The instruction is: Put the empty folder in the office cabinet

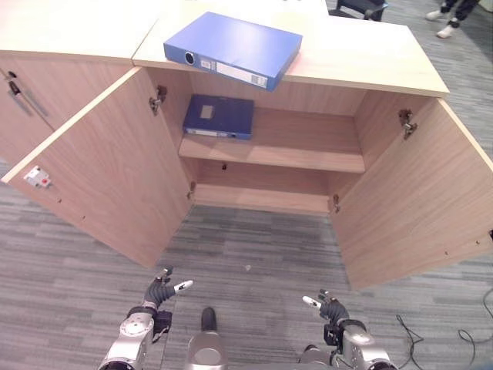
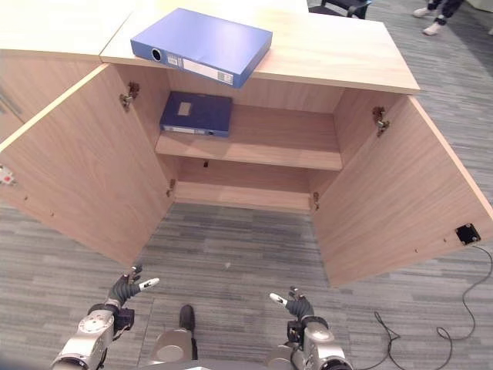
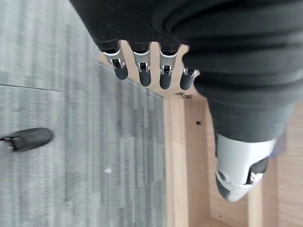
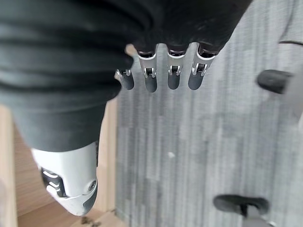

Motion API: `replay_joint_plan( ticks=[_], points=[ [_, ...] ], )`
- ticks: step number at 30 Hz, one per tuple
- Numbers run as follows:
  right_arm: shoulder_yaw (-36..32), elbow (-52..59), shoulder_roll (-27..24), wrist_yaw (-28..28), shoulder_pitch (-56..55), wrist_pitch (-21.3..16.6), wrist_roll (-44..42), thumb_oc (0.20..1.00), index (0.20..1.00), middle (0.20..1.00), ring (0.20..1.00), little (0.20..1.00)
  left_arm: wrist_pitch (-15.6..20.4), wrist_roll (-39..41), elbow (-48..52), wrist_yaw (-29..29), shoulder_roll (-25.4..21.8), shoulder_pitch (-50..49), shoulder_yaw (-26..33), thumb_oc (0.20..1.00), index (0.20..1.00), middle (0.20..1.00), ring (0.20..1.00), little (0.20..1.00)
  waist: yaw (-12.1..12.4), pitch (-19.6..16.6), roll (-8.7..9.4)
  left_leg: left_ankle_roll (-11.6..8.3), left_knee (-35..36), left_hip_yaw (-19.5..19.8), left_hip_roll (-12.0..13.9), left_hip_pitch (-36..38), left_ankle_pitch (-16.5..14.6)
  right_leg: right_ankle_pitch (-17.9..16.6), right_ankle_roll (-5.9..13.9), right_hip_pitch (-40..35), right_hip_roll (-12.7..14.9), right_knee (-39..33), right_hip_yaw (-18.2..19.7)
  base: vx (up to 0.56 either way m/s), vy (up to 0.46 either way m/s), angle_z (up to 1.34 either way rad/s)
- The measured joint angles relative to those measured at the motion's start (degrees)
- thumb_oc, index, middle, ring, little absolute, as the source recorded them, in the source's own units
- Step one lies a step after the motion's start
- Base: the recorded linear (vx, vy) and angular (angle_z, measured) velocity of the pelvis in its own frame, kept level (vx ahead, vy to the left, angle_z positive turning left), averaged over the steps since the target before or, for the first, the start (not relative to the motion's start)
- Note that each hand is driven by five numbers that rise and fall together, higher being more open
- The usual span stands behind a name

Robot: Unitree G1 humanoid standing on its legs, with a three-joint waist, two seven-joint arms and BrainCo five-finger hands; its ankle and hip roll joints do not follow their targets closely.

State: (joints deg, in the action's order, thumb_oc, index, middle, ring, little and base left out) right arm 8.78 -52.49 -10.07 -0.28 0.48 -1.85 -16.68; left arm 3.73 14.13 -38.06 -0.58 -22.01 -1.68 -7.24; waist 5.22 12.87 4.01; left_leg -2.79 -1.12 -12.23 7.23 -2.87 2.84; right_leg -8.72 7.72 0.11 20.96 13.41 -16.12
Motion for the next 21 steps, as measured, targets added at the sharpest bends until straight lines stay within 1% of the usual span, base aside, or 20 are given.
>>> replay_joint_plan(
  ticks=[1,2,3,4,5,6,7,8,9,11,12,13,14,15,16,17,18,19,20,21],
  points=[
    [0.10,-0.14,0.01,-0.07,-0.49,0.14,0.01,1.000,1.000,1.000,1.000,1.000,0.11,-0.01,0.12,-0.03,0.01,0.34,0.04,1.000,1.000,1.000,1.000,1.000,0.31,-0.17,0.28,0.26,0.42,-0.16,-0.76,1.01,-0.15,-2.12,0.23,0.66,0.26,0.79,-0.47,0.17,0.436,-0.14],
    [0.17,-0.07,0.05,-0.07,-0.03,0.14,0.03,1.000,1.000,1.000,1.000,1.000,0.31,-0.04,0.08,-0.01,-0.27,0.76,0.10,1.000,1.000,1.000,1.000,1.000,0.87,-0.06,0.15,0.47,1.11,-0.94,-1.20,1.85,-0.12,-4.67,-0.45,1.59,0.64,1.89,-0.95,0.17,0.298,-0.21],
    [0.22,0.36,0.06,-0.19,0.46,0.06,0.03,1.000,1.000,1.000,1.000,1.000,0.24,-0.13,0.04,-0.02,-0.67,0.56,0.33,1.000,1.000,1.000,1.000,1.000,0.95,0.06,-0.04,1.04,1.32,-1.74,-1.19,2.18,-0.32,-6.75,-0.80,2.62,1.51,3.31,-2.52,0.11,0.199,-0.30],
    [0.23,0.68,0.03,-0.31,0.90,0.05,0.03,1.000,1.000,1.000,1.000,1.000,0.19,-0.64,0.07,-0.09,-0.84,-0.26,0.62,1.000,1.000,1.000,1.000,1.000,1.16,0.28,-0.40,1.91,1.87,-2.25,-1.67,3.20,-0.71,-9.50,-0.56,3.36,2.80,5.04,-4.88,0.18,0.236,-0.29],
    [0.22,0.68,-0.05,-0.39,1.12,0.04,0.03,1.000,1.000,1.000,1.000,1.000,0.15,-1.20,0.27,-0.10,-0.77,-0.65,0.52,1.000,1.000,1.000,1.000,1.000,1.66,0.64,-1.25,2.76,3.28,-2.92,-2.03,5.34,-0.62,-12.79,0.75,4.04,4.49,7.29,-6.78,0.19,0.214,-0.17],
    [0.76,0.86,0.00,-0.29,0.52,0.08,0.02,1.000,1.000,1.000,1.000,1.000,0.14,-1.36,0.48,-0.10,-0.40,-1.58,0.41,1.000,1.000,1.000,1.000,1.000,1.33,0.34,-2.16,3.75,4.16,-2.89,-2.37,6.66,-1.01,-9.37,3.98,5.32,4.55,11.16,-6.80,0.24,0.245,-0.20],
    [1.36,1.86,0.05,-0.09,0.42,-0.01,-0.03,1.000,1.000,1.000,1.000,1.000,0.28,-1.58,0.78,-0.32,-0.65,-2.76,1.07,1.000,1.000,1.000,1.000,1.000,1.63,0.04,-2.50,5.04,5.02,-2.66,-2.41,7.20,-1.28,-3.83,6.17,7.85,2.40,14.25,-4.19,0.15,0.103,-0.12],
    [1.05,3.27,0.13,-0.03,0.46,-0.14,-0.13,1.000,1.000,1.000,1.000,1.000,-0.17,-1.60,0.76,-0.35,-0.91,-3.48,0.86,1.000,1.000,1.000,1.000,1.000,1.21,0.41,-3.11,5.42,5.32,-2.63,-2.34,7.57,-1.29,1.16,6.91,9.24,-0.16,15.15,-2.58,0.18,-0.008,-0.05],
    [-0.22,3.67,-0.07,-0.02,0.35,-0.07,-0.35,1.000,1.000,1.000,1.000,1.000,-0.74,-1.61,0.85,-0.06,-0.41,-4.02,-0.01,1.000,1.000,1.000,1.000,1.000,-0.04,0.41,-3.07,5.42,6.66,-2.97,-4.10,8.57,-0.93,3.79,6.22,9.13,-1.89,7.84,-4.05,0.17,-0.077,0.11],
    [-0.40,3.32,-0.29,-0.34,-0.09,-0.07,-0.53,1.000,1.000,1.000,1.000,1.000,-0.73,-1.60,0.95,-0.05,0.09,-3.93,0.03,1.000,1.000,1.000,1.000,1.000,-0.93,0.15,-2.45,5.63,6.78,-3.20,-6.13,9.31,-1.47,3.50,5.92,8.10,-1.63,-3.42,-5.89,0.20,-0.116,0.18],
    [-0.41,3.16,-0.26,-0.34,-0.06,-0.06,-0.78,1.000,1.000,1.000,1.000,1.000,-0.73,-1.60,0.98,-0.08,0.18,-3.94,0.09,1.000,1.000,1.000,1.000,1.000,-1.50,0.13,-2.46,5.59,6.79,-2.99,-6.37,9.53,-1.67,3.17,6.21,7.63,-1.59,-7.44,-6.38,0.15,-0.083,0.13],
    [-0.39,3.12,-0.26,-0.36,-0.06,-0.06,-1.25,1.000,1.000,1.000,1.000,1.000,-0.72,-1.60,0.98,-0.09,0.27,-3.92,0.15,1.000,1.000,1.000,1.000,1.000,-1.76,0.12,-2.79,5.44,6.77,-2.93,-6.37,9.73,-2.01,2.32,6.22,7.87,-1.53,-10.76,-6.53,0.29,-0.195,0.08],
    [-0.52,3.09,-0.25,-0.46,-0.14,-0.07,-2.26,1.000,1.000,1.000,1.000,1.000,-0.71,-1.60,0.97,-0.15,0.60,-4.04,0.49,1.000,1.000,1.000,1.000,1.000,-2.08,-0.05,-2.66,5.28,6.25,-2.86,-6.35,10.51,-1.88,0.18,6.05,7.88,-0.65,-14.12,-6.53,0.22,-0.149,0.05],
    [-0.54,2.93,-0.27,-0.48,-0.38,-0.09,-2.44,1.000,1.000,1.000,1.000,1.000,-0.68,-1.60,0.92,-0.18,0.85,-4.07,0.65,1.000,1.000,1.000,1.000,1.000,-2.38,0.17,-3.20,4.44,6.20,-2.52,-6.10,11.12,-2.52,-0.53,6.49,8.39,0.29,-14.60,-6.21,0.28,-0.219,0.07],
    [-0.87,2.89,-0.28,-0.49,-0.43,-0.05,-2.44,1.000,1.000,1.000,1.000,1.000,-0.68,-1.60,0.90,-0.20,1.12,-4.23,0.64,1.000,1.000,1.000,1.000,1.000,-2.83,0.05,-3.02,3.85,6.23,-2.58,-6.11,11.64,-2.99,-1.82,6.45,8.16,0.92,-15.39,-6.29,0.07,-0.069,0.07],
    [-1.15,2.85,-0.28,-0.49,-0.45,-0.04,-2.44,1.000,1.000,1.000,1.000,1.000,-0.65,-1.60,0.93,-0.30,1.31,-4.45,0.63,1.000,1.000,1.000,1.000,1.000,-2.90,-0.13,-2.80,3.76,6.21,-2.58,-5.93,12.55,-2.93,-2.53,6.37,8.08,1.81,-15.62,-6.62,0.13,-0.107,0.03],
    [-1.67,2.68,-0.27,-0.48,-0.46,-0.04,-2.44,1.000,1.000,1.000,1.000,1.000,-0.62,-1.61,0.98,-0.24,1.36,-4.67,0.56,1.000,1.000,1.000,1.000,1.000,-3.11,-0.11,-2.94,3.21,6.21,-2.58,-5.52,13.36,-3.40,-2.96,6.15,8.19,2.51,-14.78,-6.65,0.14,-0.076,0.01],
    [-2.03,2.42,-0.27,-0.49,-0.46,-0.04,-2.44,1.000,1.000,1.000,1.000,1.000,-0.60,-1.60,0.99,-0.27,1.38,-4.68,0.55,1.000,1.000,1.000,1.000,1.000,-3.11,-0.34,-2.59,2.61,6.21,-2.51,-5.00,13.85,-3.79,-2.95,5.99,8.02,2.66,-14.59,-6.70,0.23,-0.127,0.09],
    [-2.40,2.37,-0.29,-0.53,-0.69,-0.04,-2.44,1.000,1.000,1.000,1.000,1.000,-0.57,-1.61,1.03,-0.26,1.19,-4.75,0.62,1.000,1.000,1.000,1.000,1.000,-3.36,-0.66,-2.13,1.39,6.22,-1.99,-4.24,14.57,-4.50,-2.95,5.98,7.30,2.51,-14.53,-6.69,0.25,-0.118,0.15],
    [-2.69,2.23,-0.29,-0.55,-1.08,-0.04,-2.44,1.000,1.000,1.000,1.000,1.000,-0.58,-1.61,1.03,-0.23,1.02,-4.84,0.63,1.000,1.000,1.000,1.000,1.000,-3.35,-1.10,-1.31,-0.35,6.21,-1.44,-3.82,15.38,-4.86,-2.80,5.71,5.75,1.70,-15.17,-6.81,0.26,-0.125,0.18]
  ],
)
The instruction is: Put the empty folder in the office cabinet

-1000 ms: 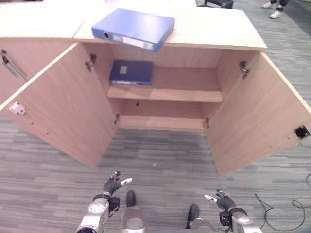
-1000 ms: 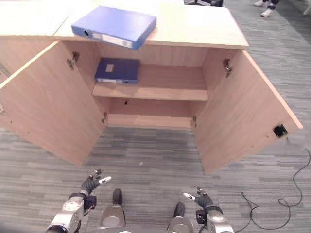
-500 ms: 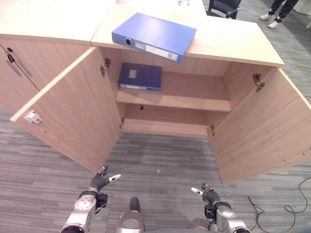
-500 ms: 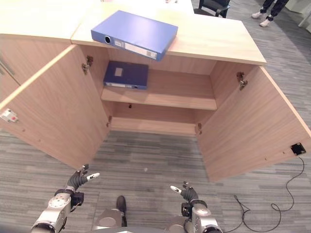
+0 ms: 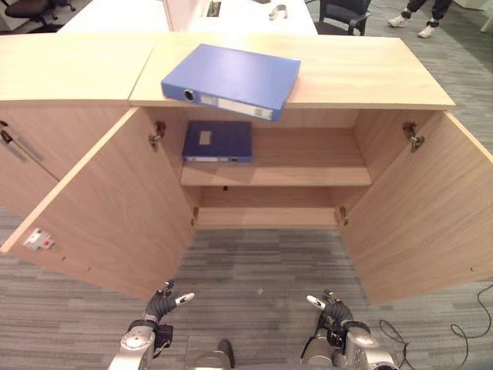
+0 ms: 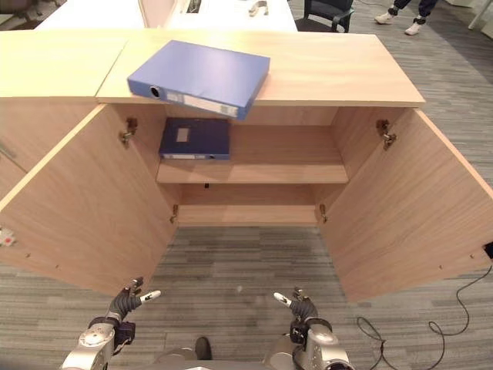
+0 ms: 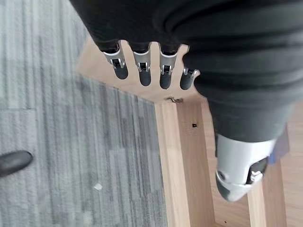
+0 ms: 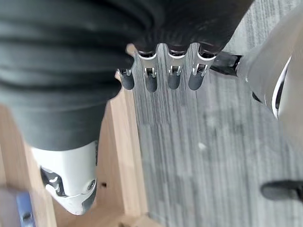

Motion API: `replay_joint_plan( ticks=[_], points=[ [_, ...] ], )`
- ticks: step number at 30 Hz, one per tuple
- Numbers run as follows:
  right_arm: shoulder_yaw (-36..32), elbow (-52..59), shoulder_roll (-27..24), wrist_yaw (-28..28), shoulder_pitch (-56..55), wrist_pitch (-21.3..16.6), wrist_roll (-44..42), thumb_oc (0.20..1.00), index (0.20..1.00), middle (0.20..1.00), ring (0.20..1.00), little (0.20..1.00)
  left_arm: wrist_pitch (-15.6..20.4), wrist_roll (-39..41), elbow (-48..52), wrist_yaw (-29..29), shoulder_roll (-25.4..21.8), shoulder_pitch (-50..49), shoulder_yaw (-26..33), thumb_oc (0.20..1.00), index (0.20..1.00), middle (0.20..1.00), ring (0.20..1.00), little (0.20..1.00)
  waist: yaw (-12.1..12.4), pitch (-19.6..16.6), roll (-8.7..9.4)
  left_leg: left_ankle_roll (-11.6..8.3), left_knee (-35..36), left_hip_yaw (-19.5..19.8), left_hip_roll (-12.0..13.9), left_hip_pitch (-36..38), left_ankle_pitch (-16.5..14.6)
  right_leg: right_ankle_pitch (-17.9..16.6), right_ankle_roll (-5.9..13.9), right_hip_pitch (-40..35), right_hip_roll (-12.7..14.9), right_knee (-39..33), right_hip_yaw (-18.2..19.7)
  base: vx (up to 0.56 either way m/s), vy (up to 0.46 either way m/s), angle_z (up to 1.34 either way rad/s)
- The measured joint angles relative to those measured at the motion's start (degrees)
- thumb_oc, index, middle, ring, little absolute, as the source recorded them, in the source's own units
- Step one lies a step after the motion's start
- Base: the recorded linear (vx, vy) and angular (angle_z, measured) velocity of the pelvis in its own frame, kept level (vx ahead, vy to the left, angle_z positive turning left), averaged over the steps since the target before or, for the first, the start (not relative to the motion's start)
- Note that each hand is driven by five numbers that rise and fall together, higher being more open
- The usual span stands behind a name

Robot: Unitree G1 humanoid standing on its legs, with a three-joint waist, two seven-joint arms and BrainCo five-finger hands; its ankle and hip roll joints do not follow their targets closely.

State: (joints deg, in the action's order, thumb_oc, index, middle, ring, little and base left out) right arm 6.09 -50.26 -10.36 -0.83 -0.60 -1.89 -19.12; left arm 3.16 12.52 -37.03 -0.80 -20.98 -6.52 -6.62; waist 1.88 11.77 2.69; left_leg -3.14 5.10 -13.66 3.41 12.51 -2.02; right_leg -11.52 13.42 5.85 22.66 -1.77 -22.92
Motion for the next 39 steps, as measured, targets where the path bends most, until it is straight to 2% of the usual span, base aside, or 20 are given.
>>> replay_joint_plan(
  ticks=[1,2,4,5,10,13,15,17,18,19,20,21,23,24,25,28,29,32,35,39],
  points=[
    [-0.01,-0.07,0.05,-0.02,-0.69,0.00,0.00,1.000,1.000,1.000,1.000,1.000,0.00,0.00,0.19,0.05,-0.33,-0.41,0.00,1.000,1.000,1.000,1.000,1.000,0.07,-0.65,1.05,-1.31,0.01,0.24,0.18,0.97,-0.55,0.11,-0.17,-1.61,-0.42,-0.48,0.06,0.26,-0.158,0.19],
    [-0.19,-0.93,-0.84,0.00,-1.25,-0.02,0.01,1.000,1.000,1.000,1.000,1.000,-0.07,-0.06,-0.49,0.00,0.74,-0.87,0.18,1.000,1.000,1.000,1.000,1.000,0.00,-0.99,0.35,-3.59,0.05,1.00,1.52,2.61,-1.45,-3.20,-3.34,-3.64,-1.73,-1.13,0.23,0.28,-0.266,0.11],
    [-1.12,-2.71,-6.15,-0.42,-1.79,0.03,0.01,1.000,1.000,1.000,1.000,1.000,0.13,-0.11,1.11,0.40,5.80,-2.52,-0.33,1.000,1.000,1.000,1.000,1.000,-1.24,-3.24,-6.22,-5.44,-0.12,1.72,7.99,2.33,-0.92,0.07,-4.55,-5.43,-7.79,-1.06,-2.57,0.27,-0.318,0.24],
    [-1.66,-3.25,-7.43,-0.40,-2.00,0.04,0.01,1.000,1.000,1.000,1.000,1.000,0.16,-0.04,1.27,0.39,6.75,-2.15,-0.32,1.000,1.000,1.000,1.000,1.000,-1.80,-3.30,-7.22,-6.50,-0.97,2.66,9.23,1.77,-0.26,0.41,-5.08,-6.32,-8.64,-1.22,-3.92,0.18,-0.236,0.45],
    [-1.64,-4.13,-10.48,-0.47,-1.67,0.01,0.03,1.000,1.000,1.000,1.000,1.000,0.70,0.07,1.29,0.29,6.81,0.09,-0.18,1.000,1.000,1.000,1.000,1.000,-2.63,-3.29,-7.47,-8.67,-4.79,4.43,12.52,-1.38,2.27,3.61,-6.67,-6.21,-11.63,-0.05,-6.30,0.11,-0.172,0.18],
    [-1.29,-3.91,-9.73,-0.43,-0.60,-0.10,0.04,1.000,1.000,1.000,1.000,1.000,0.52,0.11,1.04,0.30,5.32,0.86,-0.19,1.000,1.000,1.000,1.000,1.000,-2.53,-2.43,-5.69,-10.65,-8.38,5.76,14.76,-3.49,3.52,4.47,-7.94,-6.90,-14.30,-1.87,-6.46,0.17,-0.241,-0.01],
    [-1.29,-4.42,-9.14,-0.33,-0.86,0.01,0.04,1.000,1.000,1.000,1.000,1.000,0.52,0.33,0.87,0.16,4.99,2.44,-0.08,1.000,1.000,1.000,1.000,1.000,-1.91,-1.83,-4.61,-11.46,-13.64,8.74,15.13,-5.98,3.99,4.86,-8.75,-7.64,-14.51,-2.10,-6.42,0.12,-0.128,0.06],
    [-1.22,-4.33,-8.99,-0.38,-0.47,-0.03,0.05,1.000,1.000,1.000,1.000,1.000,0.50,0.67,0.94,0.19,4.93,1.13,-0.14,1.000,1.000,1.000,1.000,1.000,-1.22,-1.54,-5.43,-13.54,-20.24,14.76,16.40,-7.61,6.92,6.75,-10.13,-10.84,-16.91,-3.18,-6.10,0.12,-0.182,-0.13],
    [-1.22,-4.30,-8.97,-0.37,-0.26,-0.02,0.04,1.000,1.000,1.000,1.000,1.000,0.53,0.68,0.95,0.17,4.93,1.50,-0.13,1.000,1.000,1.000,1.000,1.000,-1.06,-1.21,-4.84,-13.49,-22.54,16.72,16.38,-9.45,10.53,7.35,-10.98,-11.04,-17.38,-3.03,-6.38,0.08,-0.150,0.18],
    [-1.20,-4.24,-8.79,-0.38,-0.05,0.00,0.04,1.000,1.000,1.000,1.000,1.000,0.53,0.68,0.65,0.08,4.82,2.48,-0.05,1.000,1.000,1.000,1.000,1.000,-1.27,-0.03,-2.94,-13.21,-27.03,17.06,16.07,-14.01,17.82,8.59,-12.78,-11.30,-16.84,-2.67,-7.92,0.13,-0.095,0.36],
    [-0.96,-4.39,-8.57,-0.52,0.30,0.02,0.02,1.000,1.000,1.000,1.000,1.000,0.56,0.68,0.64,0.16,4.83,3.44,-0.29,1.000,1.000,1.000,1.000,1.000,-1.07,1.14,-0.96,-12.94,-30.34,13.55,16.95,-17.18,16.52,9.32,-13.92,-11.97,-16.81,-3.07,-8.68,0.17,0.008,0.29],
    [-1.07,-4.42,-8.66,-0.56,1.08,0.00,0.03,1.000,1.000,1.000,1.000,1.000,0.48,0.68,0.52,0.24,4.95,3.10,-0.67,1.000,1.000,1.000,1.000,1.000,-0.88,1.71,-0.19,-11.79,-26.18,9.04,16.94,-18.02,12.10,10.23,-15.11,-12.48,-17.62,-3.24,-8.50,0.21,0.065,0.00],
    [-1.44,-4.48,-8.62,-0.91,1.53,0.01,0.04,1.000,1.000,1.000,1.000,1.000,0.44,0.65,-0.29,0.23,5.20,3.72,-0.79,1.000,1.000,1.000,1.000,1.000,0.33,2.42,-0.99,-11.12,-6.97,7.64,13.59,-17.08,8.96,11.77,-14.61,-13.01,-18.98,-3.56,-7.51,0.11,0.097,-0.20],
    [-1.32,-5.18,-8.59,-1.04,2.07,0.00,0.06,1.000,1.000,1.000,1.000,1.000,0.43,0.66,-0.85,0.20,4.98,4.46,-1.09,1.000,1.000,1.000,1.000,1.000,1.40,2.92,-1.62,-10.16,0.90,10.19,10.05,-17.74,9.40,11.09,-13.69,-13.42,-19.11,-3.24,-6.88,0.06,0.124,-0.75],
    [-1.08,-6.17,-8.29,-0.97,2.88,-0.11,0.09,1.000,1.000,1.000,1.000,1.000,0.32,0.65,-0.92,0.17,4.77,2.80,-1.07,1.000,1.000,1.000,1.000,1.000,2.39,2.78,-3.01,-8.28,0.02,10.50,9.21,-17.67,10.85,11.17,-13.33,-14.47,-19.93,-3.28,-4.99,0.12,0.160,-0.87],
    [0.27,-5.94,-7.60,-1.03,-0.53,0.02,0.17,1.000,1.000,1.000,1.000,1.000,-0.16,0.61,-1.21,0.31,5.03,0.09,-1.20,1.000,1.000,1.000,1.000,1.000,0.28,0.20,-4.42,-6.32,-6.47,5.92,8.90,-17.04,10.46,12.54,-11.03,-17.33,-19.22,-3.61,-4.50,0.07,0.134,-0.38],
    [0.90,-6.14,-6.21,-0.80,-2.25,0.13,0.21,1.000,1.000,1.000,1.000,1.000,-0.12,0.61,-0.58,0.22,4.34,0.13,-0.61,1.000,1.000,1.000,1.000,1.000,0.15,-1.04,-3.28,-3.63,-1.76,4.70,6.12,-15.00,10.90,12.12,-9.02,-17.03,-17.10,-3.11,-2.90,0.06,0.220,-0.18],
    [0.80,-6.36,-2.92,-0.40,-3.24,0.68,0.67,1.000,1.000,1.000,1.000,1.000,-0.12,0.59,-0.17,0.21,2.39,1.76,-0.01,1.000,1.000,1.000,1.000,1.000,-0.16,-1.32,-0.25,-1.03,0.37,4.46,2.72,-14.01,10.94,11.48,-7.77,-16.83,-13.72,-2.06,-2.87,0.04,0.159,0.08],
    [0.81,-6.27,-2.36,-0.26,-2.61,0.72,0.67,1.000,1.000,1.000,1.000,1.000,-0.05,0.59,-0.30,0.22,2.31,2.16,-0.21,1.000,1.000,1.000,1.000,1.000,0.42,-1.08,-1.55,1.47,0.25,4.87,1.71,-11.98,9.17,12.55,-6.24,-15.92,-11.21,0.72,-2.75,0.02,0.162,0.10],
    [0.74,-6.03,-1.94,-0.32,-1.31,0.74,0.67,1.000,1.000,1.000,1.000,1.000,-0.11,0.55,-0.60,0.23,0.79,1.56,-0.25,1.000,1.000,1.000,1.000,1.000,0.61,-2.10,0.38,1.04,0.78,5.24,-1.09,-12.10,8.32,10.19,-3.88,-14.61,-6.64,-1.60,-1.97,0.01,0.170,0.19]
  ],
)
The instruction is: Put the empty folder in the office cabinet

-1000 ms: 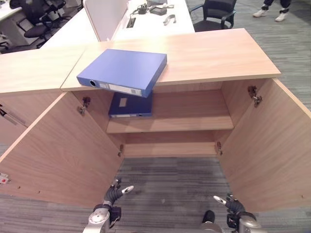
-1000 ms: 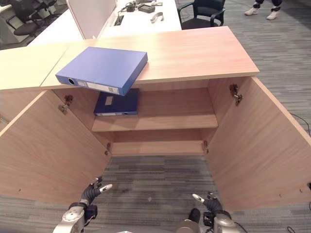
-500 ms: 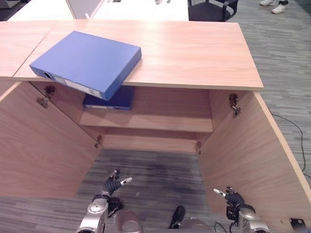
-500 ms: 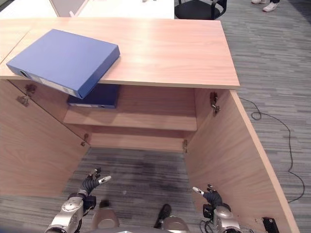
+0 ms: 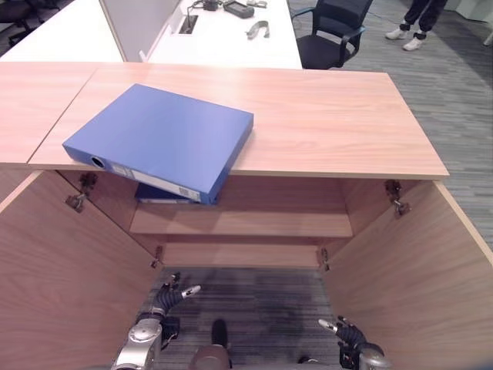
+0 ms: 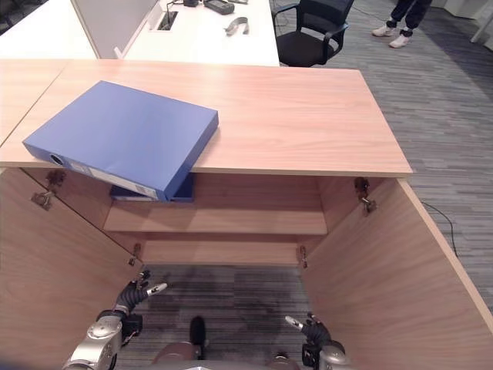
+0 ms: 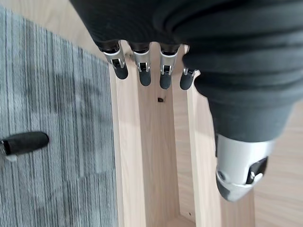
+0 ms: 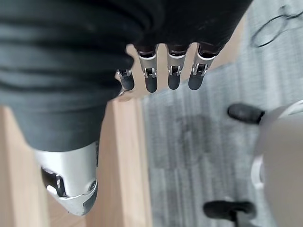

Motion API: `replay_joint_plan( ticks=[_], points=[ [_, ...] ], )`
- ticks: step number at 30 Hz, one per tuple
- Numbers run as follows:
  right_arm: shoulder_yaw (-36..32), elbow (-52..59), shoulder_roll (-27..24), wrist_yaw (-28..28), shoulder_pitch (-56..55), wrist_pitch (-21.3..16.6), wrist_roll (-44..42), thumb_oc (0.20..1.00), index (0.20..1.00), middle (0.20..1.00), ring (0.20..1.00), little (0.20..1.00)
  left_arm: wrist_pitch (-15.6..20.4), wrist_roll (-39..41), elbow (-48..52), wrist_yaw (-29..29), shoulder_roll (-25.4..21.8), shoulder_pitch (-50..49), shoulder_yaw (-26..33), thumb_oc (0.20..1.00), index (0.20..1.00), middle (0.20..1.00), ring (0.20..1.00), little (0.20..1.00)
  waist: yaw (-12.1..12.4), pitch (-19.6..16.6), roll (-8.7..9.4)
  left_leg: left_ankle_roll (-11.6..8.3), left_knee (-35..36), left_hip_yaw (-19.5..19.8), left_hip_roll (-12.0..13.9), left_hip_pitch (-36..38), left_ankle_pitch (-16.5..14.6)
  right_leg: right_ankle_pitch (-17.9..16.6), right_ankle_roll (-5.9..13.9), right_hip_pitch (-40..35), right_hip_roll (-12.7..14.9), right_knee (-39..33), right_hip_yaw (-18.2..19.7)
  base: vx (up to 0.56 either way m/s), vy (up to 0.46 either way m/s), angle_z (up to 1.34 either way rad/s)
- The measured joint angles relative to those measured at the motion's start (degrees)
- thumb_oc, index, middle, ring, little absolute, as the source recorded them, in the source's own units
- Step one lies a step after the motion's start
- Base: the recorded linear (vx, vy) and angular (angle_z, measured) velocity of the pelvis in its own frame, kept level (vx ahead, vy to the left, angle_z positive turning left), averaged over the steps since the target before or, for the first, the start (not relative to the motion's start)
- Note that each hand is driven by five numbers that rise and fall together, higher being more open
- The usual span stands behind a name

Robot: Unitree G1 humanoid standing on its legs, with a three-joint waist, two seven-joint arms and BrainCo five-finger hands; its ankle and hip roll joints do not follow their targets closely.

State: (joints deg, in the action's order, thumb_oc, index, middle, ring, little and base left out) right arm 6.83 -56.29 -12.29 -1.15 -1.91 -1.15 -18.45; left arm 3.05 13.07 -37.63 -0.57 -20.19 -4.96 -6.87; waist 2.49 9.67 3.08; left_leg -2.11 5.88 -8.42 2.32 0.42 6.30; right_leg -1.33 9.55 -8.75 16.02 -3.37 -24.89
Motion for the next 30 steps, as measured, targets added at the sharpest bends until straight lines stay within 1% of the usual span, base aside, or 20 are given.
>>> replay_joint_plan(
  ticks=[1,2,5,6,7,9,11,12,13,14,15,16,17,19,20,21,22,24,27,30],
  points=[
    [-0.14,-0.03,0.01,-0.02,-0.08,0.00,0.00,1.000,1.000,1.000,1.000,1.000,0.00,-0.01,-0.19,0.01,-0.02,-0.14,-0.05,1.000,1.000,1.000,1.000,1.000,0.01,-0.29,0.38,-0.03,0.00,0.06,-0.10,0.11,-0.02,-0.29,0.58,-0.03,0.11,0.35,-0.12,0.01,0.221,0.20],
    [-1.20,-0.16,-0.15,-0.07,-0.04,0.00,-0.01,1.000,1.000,1.000,1.000,1.000,-0.05,-0.08,-0.27,0.10,0.01,-0.64,-0.76,1.000,1.000,1.000,1.000,1.000,0.29,-0.95,0.12,-0.22,-0.70,-0.57,-0.03,-0.13,0.03,0.41,0.48,0.84,0.35,0.83,-0.49,0.00,0.165,0.13],
    [-2.08,-0.28,-0.66,-0.13,-0.05,0.16,-0.02,1.000,1.000,1.000,1.000,1.000,0.00,-0.18,-0.24,0.21,0.23,-0.75,-2.06,1.000,1.000,1.000,1.000,1.000,-0.12,-1.36,-0.88,-0.12,-1.00,-0.60,-0.35,-0.97,-0.41,-0.05,1.11,0.42,0.41,1.83,-0.87,0.00,0.103,0.09],
    [-2.13,-0.18,-0.29,-0.10,-0.21,0.23,-0.02,1.000,1.000,1.000,1.000,1.000,-0.01,-0.36,-0.05,0.19,0.03,-0.38,-2.03,1.000,1.000,1.000,1.000,1.000,-0.42,-1.12,-0.33,-0.03,-0.63,-0.95,-1.14,-0.34,-0.71,-0.05,1.04,0.78,1.03,2.66,-0.98,0.00,0.224,0.02],
    [-2.14,-0.17,-0.16,-0.16,-0.08,0.35,-0.03,1.000,1.000,1.000,1.000,1.000,-0.05,-0.57,-0.10,0.26,0.10,0.00,-2.06,1.000,1.000,1.000,1.000,1.000,-0.54,-0.42,-0.14,0.47,-1.10,-1.02,-1.10,-0.23,-1.04,-0.01,0.99,1.14,1.53,4.50,-0.90,-0.01,0.225,0.00],
    [-2.08,-0.19,-0.06,-0.12,0.05,0.37,-0.03,1.000,1.000,1.000,1.000,1.000,-0.03,-0.56,-0.07,0.36,0.14,0.74,-2.05,1.000,1.000,1.000,1.000,1.000,-0.65,0.50,-0.09,0.79,-0.14,-1.23,-0.96,0.98,-1.51,-0.26,0.55,2.72,2.53,9.40,-0.59,0.01,0.172,-0.07],
    [-1.95,-0.64,-0.08,-0.14,0.92,0.42,-0.05,1.000,1.000,1.000,1.000,1.000,-0.04,-0.54,-0.09,0.34,0.12,1.05,-2.01,1.000,1.000,1.000,1.000,1.000,-0.21,1.56,-0.32,1.80,-0.26,-2.18,-0.91,2.34,-2.04,-1.03,-0.02,5.98,4.31,16.89,-0.54,0.06,0.170,-0.21],
    [-1.78,-0.63,-0.17,-0.08,1.41,0.44,-0.04,1.000,1.000,1.000,1.000,1.000,-0.05,-0.51,-0.10,0.30,0.12,1.07,-1.99,1.000,1.000,1.000,1.000,1.000,-0.07,2.57,-0.93,2.48,-0.14,-2.35,-0.70,3.70,-2.57,-2.22,0.06,7.73,5.43,22.19,-0.95,0.07,0.122,-0.25],
    [-1.49,-0.64,-0.10,-0.06,1.38,0.45,-0.05,1.000,1.000,1.000,1.000,1.000,-0.06,-0.51,-0.08,0.26,0.11,1.12,-1.99,1.000,1.000,1.000,1.000,1.000,-0.16,3.09,-1.73,3.15,-0.14,-2.36,-0.61,4.71,-3.05,-3.52,0.41,9.49,6.57,26.91,-1.25,0.07,0.096,-0.21],
    [-0.61,-0.62,-0.05,-0.01,1.12,0.41,-0.07,1.000,1.000,1.000,1.000,1.000,-0.06,-0.50,-0.16,0.14,0.10,1.11,-2.01,1.000,1.000,1.000,1.000,1.000,-0.43,3.20,-2.19,3.62,-0.14,-2.27,-0.17,5.11,-3.55,-0.58,2.42,11.70,5.82,29.58,0.45,0.03,0.033,-0.04],
    [0.31,-0.56,0.08,0.30,1.12,0.42,-0.08,1.000,1.000,1.000,1.000,1.000,-0.04,-0.50,-0.24,-0.06,-0.18,1.38,-1.97,1.000,1.000,1.000,1.000,1.000,-0.42,3.37,-2.62,3.78,-0.13,-2.03,0.43,4.78,-3.71,1.65,3.80,13.43,2.93,30.26,3.20,0.07,-0.006,0.22],
    [0.20,-0.54,0.19,0.50,1.05,0.46,-0.10,1.000,1.000,1.000,1.000,1.000,-0.10,-0.51,-0.57,-0.04,-0.70,2.30,-1.98,1.000,1.000,1.000,1.000,1.000,-0.54,3.60,-2.44,3.69,-0.16,-1.24,0.50,4.39,-3.63,3.22,4.29,15.11,-1.51,25.63,5.65,0.05,-0.027,0.32],
    [0.04,-0.46,0.17,0.45,0.75,0.45,-0.13,1.000,1.000,1.000,1.000,1.000,-0.10,-0.51,-0.48,-0.07,-0.49,2.20,-1.92,1.000,1.000,1.000,1.000,1.000,-0.49,3.55,-2.18,3.69,-0.14,-0.76,-0.07,4.42,-3.64,3.51,3.73,15.05,-2.75,22.42,5.52,0.07,-0.047,0.43],
    [0.08,-0.67,0.17,0.51,0.06,0.40,-0.14,1.000,1.000,1.000,1.000,1.000,-0.05,-0.51,-0.46,0.04,-0.11,2.15,-2.08,1.000,1.000,1.000,1.000,1.000,-0.76,3.39,-1.64,4.17,-0.18,0.76,-1.33,4.79,-3.67,4.16,1.26,13.35,-6.05,13.43,8.71,0.04,-0.065,0.45],
    [0.08,-0.83,0.17,0.50,0.01,0.41,-0.14,1.000,1.000,1.000,1.000,1.000,-0.05,-0.50,-0.50,0.02,-0.11,1.99,-2.03,1.000,1.000,1.000,1.000,1.000,-0.68,3.11,-1.17,4.10,-0.18,0.78,-1.76,4.82,-3.72,3.35,0.24,12.83,-6.36,11.59,8.77,0.03,-0.060,0.36],
    [0.05,-1.37,0.16,0.46,-0.06,0.36,-0.13,1.000,1.000,1.000,1.000,1.000,-0.05,-0.49,-0.44,-0.01,-0.22,1.24,-1.93,1.000,1.000,1.000,1.000,1.000,-0.32,2.66,-0.45,3.60,-0.25,1.02,-2.60,5.09,-4.08,-0.18,-2.88,11.71,-6.31,7.91,8.48,0.01,-0.018,0.13],
    [0.04,-2.05,0.01,0.45,0.46,0.35,-0.13,1.000,1.000,1.000,1.000,1.000,-0.06,-0.49,-0.40,-0.06,-0.04,0.42,-2.03,1.000,1.000,1.000,1.000,1.000,-0.31,2.49,-0.84,3.22,-0.28,1.06,-2.34,5.47,-4.15,-1.63,-4.47,10.54,-6.96,6.19,8.19,0.03,-0.043,0.05],
    [-0.03,-2.08,-0.24,0.45,0.61,0.06,-0.13,1.000,1.000,1.000,1.000,1.000,-0.07,-0.49,-0.18,0.05,0.30,-0.83,-2.05,1.000,1.000,1.000,1.000,1.000,-0.33,2.41,-1.85,2.34,-0.69,0.95,-1.51,6.12,-4.60,-3.15,-5.84,8.53,-8.48,3.09,8.01,0.03,-0.038,-0.02],
    [-0.06,-2.42,-0.93,0.44,0.27,0.07,-0.09,1.000,1.000,1.000,1.000,1.000,-0.05,-0.50,0.35,0.05,1.00,-1.64,-1.98,1.000,1.000,1.000,1.000,1.000,-0.43,2.10,-2.27,1.50,-0.68,1.26,-0.63,6.99,-5.14,-4.58,-6.31,5.14,-9.94,-1.66,6.76,0.01,-0.013,0.07],
    [-0.77,-2.35,-1.95,0.42,0.38,0.04,-0.08,1.000,1.000,1.000,1.000,1.000,-0.06,-0.51,1.63,0.18,2.08,-1.82,-1.98,1.000,1.000,1.000,1.000,1.000,-0.48,1.93,-2.25,1.35,-0.68,1.21,-0.43,7.06,-5.24,-4.51,-6.30,5.07,-10.13,-1.66,6.76,0.00,0.000,0.00]
  ],
)
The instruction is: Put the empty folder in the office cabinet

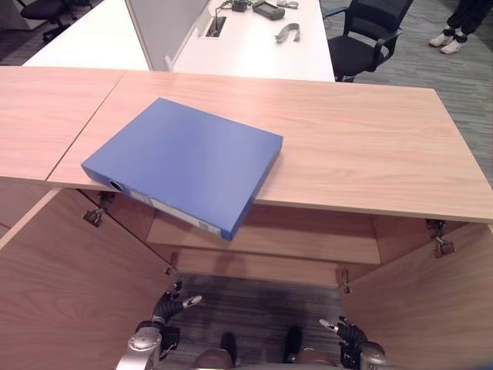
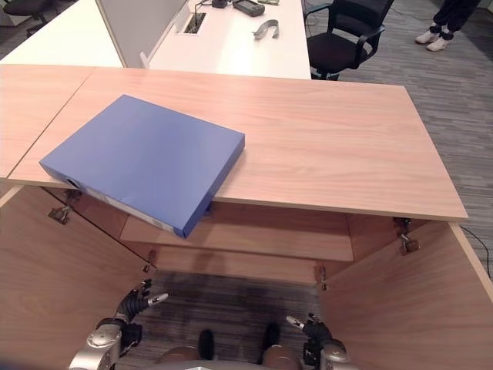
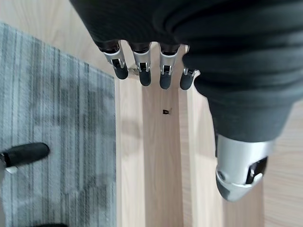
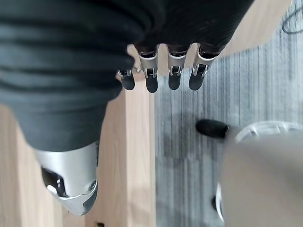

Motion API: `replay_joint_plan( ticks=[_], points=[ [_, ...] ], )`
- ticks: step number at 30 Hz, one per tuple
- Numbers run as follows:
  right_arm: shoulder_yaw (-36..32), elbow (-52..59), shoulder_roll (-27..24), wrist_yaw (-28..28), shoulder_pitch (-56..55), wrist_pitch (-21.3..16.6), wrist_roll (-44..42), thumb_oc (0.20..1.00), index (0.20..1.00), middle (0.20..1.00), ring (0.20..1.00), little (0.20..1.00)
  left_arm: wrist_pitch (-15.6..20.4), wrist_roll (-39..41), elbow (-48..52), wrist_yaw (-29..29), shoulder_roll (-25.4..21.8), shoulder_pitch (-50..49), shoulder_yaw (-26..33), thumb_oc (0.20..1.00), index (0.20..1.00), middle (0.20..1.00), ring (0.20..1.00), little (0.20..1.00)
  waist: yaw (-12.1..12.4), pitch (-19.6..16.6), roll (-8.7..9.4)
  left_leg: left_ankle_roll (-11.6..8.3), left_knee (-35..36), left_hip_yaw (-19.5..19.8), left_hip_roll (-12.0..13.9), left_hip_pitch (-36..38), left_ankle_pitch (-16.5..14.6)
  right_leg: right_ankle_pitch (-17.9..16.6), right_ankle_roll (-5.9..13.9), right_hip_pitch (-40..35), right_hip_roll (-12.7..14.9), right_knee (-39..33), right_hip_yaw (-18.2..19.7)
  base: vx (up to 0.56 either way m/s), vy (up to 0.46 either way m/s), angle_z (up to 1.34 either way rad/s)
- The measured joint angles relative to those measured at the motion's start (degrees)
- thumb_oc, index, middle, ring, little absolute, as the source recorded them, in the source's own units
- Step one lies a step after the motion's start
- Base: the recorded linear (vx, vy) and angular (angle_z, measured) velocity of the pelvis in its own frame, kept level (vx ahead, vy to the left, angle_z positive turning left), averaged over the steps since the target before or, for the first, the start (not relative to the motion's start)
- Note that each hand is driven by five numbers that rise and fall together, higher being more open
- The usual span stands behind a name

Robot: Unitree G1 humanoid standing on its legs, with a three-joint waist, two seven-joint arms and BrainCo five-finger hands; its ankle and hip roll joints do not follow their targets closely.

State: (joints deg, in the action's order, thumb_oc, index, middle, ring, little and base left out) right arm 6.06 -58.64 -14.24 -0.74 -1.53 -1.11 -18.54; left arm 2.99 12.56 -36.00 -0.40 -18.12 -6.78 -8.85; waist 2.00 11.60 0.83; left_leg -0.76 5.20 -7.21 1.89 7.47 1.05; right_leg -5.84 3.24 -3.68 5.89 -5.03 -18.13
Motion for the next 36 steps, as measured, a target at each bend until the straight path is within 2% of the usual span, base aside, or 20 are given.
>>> replay_joint_plan(
  ticks=[9,20,27,31,35,36],
  points=[
    [0.06,-0.44,0.03,0.01,-2.52,0.14,-0.02,1.000,1.000,1.000,1.000,1.000,-0.07,-0.02,0.38,0.74,-0.50,-0.87,-0.05,1.000,1.000,1.000,1.000,1.000,0.24,-2.89,2.32,-0.18,0.56,1.59,-0.60,-0.58,-1.00,0.57,0.44,-0.38,0.69,0.00,-0.31,0.01,0.003,0.06],
    [0.08,-0.43,0.18,0.02,-2.84,0.24,0.00,1.000,1.000,1.000,1.000,1.000,-0.05,-0.05,0.35,0.80,-0.35,-0.60,0.05,1.000,1.000,1.000,1.000,1.000,0.13,-3.85,0.71,-0.12,0.50,2.02,-0.57,-0.04,-0.39,0.59,0.25,-1.09,0.58,-0.04,-0.96,0.00,0.000,0.02],
    [0.06,-0.51,0.18,0.01,-2.00,0.28,-0.01,1.000,1.000,1.000,1.000,1.000,-0.03,-0.03,0.37,0.03,-0.33,-1.93,0.20,1.000,1.000,1.000,1.000,1.000,0.73,-3.70,0.68,-0.07,0.54,0.59,-0.52,-0.08,-0.67,0.86,0.67,-0.41,0.59,-0.28,0.03,-0.01,0.022,-0.09],
    [0.04,-0.57,0.30,0.02,-2.15,0.38,-0.04,1.000,1.000,1.000,1.000,1.000,-0.03,-0.03,0.35,0.04,-0.39,-2.18,0.20,1.000,1.000,1.000,1.000,1.000,0.58,-3.14,1.41,0.03,0.51,0.44,-0.80,-0.12,-0.69,0.56,0.79,-0.19,0.77,0.32,-0.02,-0.08,0.063,-0.02],
    [-0.06,-0.86,0.20,-0.02,0.02,0.36,-0.09,1.000,1.000,1.000,1.000,1.000,-0.10,0.00,0.26,0.02,-0.45,-0.59,0.01,1.000,1.000,1.000,1.000,1.000,0.26,-0.34,1.16,0.56,0.49,-0.23,-0.89,-1.02,-0.72,2.16,2.60,4.41,2.34,7.85,0.11,-0.12,0.050,-0.06],
    [-0.09,-0.93,0.15,-0.01,1.63,0.39,-0.10,1.000,1.000,1.000,1.000,1.000,-0.13,0.00,0.26,0.07,-0.28,0.37,-0.04,1.000,1.000,1.000,1.000,1.000,0.21,1.34,0.19,1.66,0.17,-0.28,-0.58,-1.21,-0.02,2.02,3.73,6.50,2.87,12.08,-0.23,-0.12,0.014,0.03]
  ],
)
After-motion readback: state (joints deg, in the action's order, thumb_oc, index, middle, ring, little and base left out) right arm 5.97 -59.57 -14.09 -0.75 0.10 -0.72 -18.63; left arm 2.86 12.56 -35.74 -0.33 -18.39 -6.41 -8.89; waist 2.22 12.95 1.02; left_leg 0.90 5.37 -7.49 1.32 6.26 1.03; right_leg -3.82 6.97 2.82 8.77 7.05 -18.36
